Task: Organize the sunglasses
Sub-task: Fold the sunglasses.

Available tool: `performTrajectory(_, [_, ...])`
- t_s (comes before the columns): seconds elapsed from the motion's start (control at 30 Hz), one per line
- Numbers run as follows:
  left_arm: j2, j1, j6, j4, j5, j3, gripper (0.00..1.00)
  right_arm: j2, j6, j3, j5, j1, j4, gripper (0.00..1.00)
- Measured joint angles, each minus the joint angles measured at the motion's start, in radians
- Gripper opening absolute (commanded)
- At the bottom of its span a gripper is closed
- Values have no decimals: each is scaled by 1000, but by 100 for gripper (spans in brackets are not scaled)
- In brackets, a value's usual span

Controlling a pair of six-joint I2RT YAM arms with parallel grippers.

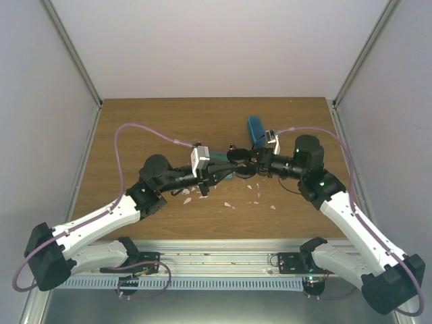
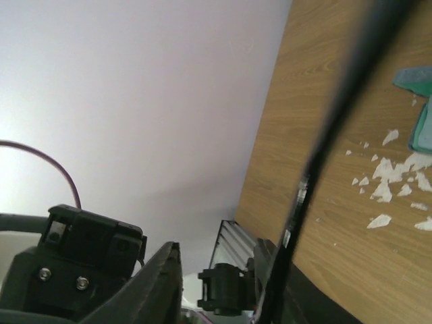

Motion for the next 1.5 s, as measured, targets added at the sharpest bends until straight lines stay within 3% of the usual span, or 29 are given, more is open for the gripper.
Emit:
performTrajectory(0.1, [-5,-1,23,-13,-2,0,0,-14,-31,-2,16,1,-18,51])
performTrajectory(0.23, [-31,-1,69,-40,-7,0,0,-58,-63,-5,64,0,-51,58])
performTrajectory(0.53, [-79,-2,195,-82,-30,11,0,-152,-121,-5,178,1,-97,62])
performTrajectory(0.73, [-108,-2,203,-73,-60,11,0,-254,-99,-44,321,0,-114,62])
performTrajectory(0.93, [-113,-2,211,-56,-54,11,0,-259,-73,-66,399,0,-134,61])
performTrajectory(1.13, [-113,-2,232,-56,0,9,0,-145,-100,-60,320,0,-118,65])
performTrajectory(1.5, [-77,-2,255,-77,97,12,0,-68,-128,-59,29,1,141,74])
